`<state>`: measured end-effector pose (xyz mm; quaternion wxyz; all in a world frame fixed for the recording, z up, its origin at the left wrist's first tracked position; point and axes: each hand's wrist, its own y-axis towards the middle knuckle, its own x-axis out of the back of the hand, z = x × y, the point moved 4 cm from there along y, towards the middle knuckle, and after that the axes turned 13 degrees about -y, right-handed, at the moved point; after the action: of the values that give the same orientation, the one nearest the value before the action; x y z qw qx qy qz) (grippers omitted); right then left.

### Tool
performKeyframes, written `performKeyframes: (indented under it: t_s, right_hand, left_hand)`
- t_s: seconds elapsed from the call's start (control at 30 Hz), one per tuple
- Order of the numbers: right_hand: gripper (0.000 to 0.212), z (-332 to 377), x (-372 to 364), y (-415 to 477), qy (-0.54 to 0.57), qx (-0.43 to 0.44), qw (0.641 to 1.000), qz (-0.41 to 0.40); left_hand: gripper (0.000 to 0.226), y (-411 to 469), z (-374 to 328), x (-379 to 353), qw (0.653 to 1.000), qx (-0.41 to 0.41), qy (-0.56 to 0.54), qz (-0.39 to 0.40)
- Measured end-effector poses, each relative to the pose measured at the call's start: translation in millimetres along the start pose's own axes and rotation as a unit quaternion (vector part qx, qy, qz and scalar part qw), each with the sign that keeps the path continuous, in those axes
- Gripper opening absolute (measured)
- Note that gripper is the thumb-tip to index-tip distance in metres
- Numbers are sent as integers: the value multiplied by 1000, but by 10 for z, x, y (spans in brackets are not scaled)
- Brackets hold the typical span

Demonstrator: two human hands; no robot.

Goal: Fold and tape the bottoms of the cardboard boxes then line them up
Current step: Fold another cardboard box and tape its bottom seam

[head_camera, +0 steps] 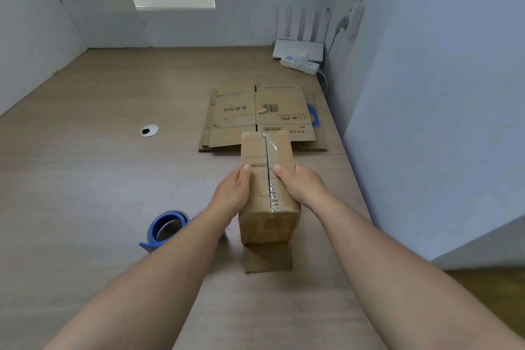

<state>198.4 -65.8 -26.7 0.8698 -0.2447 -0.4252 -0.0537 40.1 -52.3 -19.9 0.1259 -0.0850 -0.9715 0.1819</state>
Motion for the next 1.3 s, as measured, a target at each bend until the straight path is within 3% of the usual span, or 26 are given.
performKeyframes:
  t_s: [0.2, 0.33, 0.4, 0.47, 0.57, 0.67, 0.83, 1.0, 1.07, 1.2, 1.3]
  right_hand:
    - [42, -96, 306, -348, 29, 38, 998, 29]
    - [42, -77, 564, -501, 25, 93, 995, 11]
    - [50, -78, 675, -582, 40, 127, 990, -38]
    - [54, -105, 754, -663, 73, 165, 979, -95]
    - [51, -240, 723, -688, 133, 179, 969, -104]
    - [45, -354, 624, -699, 160, 138, 974, -87]
    - [32, -422, 405, -722, 128, 65, 988, -49]
    - [27, -438, 313, -760, 162, 19, 985, -48]
    - [37, -374, 335, -794, 76, 36, 994, -64]
    - [63, -143, 341, -897, -102, 26, 992, -70]
    - [49, -94, 260, -923, -118, 1, 992, -34]
  left_hand:
    - [52, -207, -138, 0, 997, 43, 40, 51]
    - [35, -375, -388, -32, 996, -65, 40, 54]
    - [28, -452, -511, -26, 989, -129, -22, 68]
    - [37, -527, -592, -3, 976, -146, -131, 98]
    - [33, -592, -560, 79, 955, -98, -263, 94]
    - [31, -593, -357, 139, 956, -30, -287, 55]
    - [64, -647, -164, 82, 983, 0, -176, 57]
    - [61, -657, -26, 39, 997, 13, -39, 68]
    - [63, -662, -22, 14, 998, 2, 11, 63]
    - [79, -677, -52, -85, 977, -30, 202, 68]
    - [66, -742, -74, -133, 938, -26, 341, 55]
